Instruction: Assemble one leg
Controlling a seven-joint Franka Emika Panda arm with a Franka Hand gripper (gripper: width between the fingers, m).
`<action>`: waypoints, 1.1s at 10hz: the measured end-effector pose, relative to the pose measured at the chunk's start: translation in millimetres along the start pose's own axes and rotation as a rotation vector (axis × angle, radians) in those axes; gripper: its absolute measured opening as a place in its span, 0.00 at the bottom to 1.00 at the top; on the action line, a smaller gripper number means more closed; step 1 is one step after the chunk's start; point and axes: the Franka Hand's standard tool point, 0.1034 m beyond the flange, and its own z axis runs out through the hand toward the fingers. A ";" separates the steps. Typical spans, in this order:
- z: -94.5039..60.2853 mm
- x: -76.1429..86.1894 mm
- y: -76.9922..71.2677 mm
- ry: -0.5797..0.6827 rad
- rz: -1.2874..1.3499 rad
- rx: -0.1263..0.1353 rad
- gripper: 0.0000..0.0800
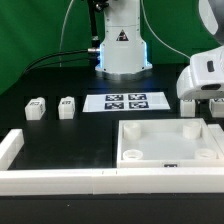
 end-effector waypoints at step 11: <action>15.2 8.2 2.2 0.004 0.002 0.007 0.81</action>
Offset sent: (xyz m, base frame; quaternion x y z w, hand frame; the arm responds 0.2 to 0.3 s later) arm 0.0009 0.0006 -0.0029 0.0005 0.0060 -0.0001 1.0000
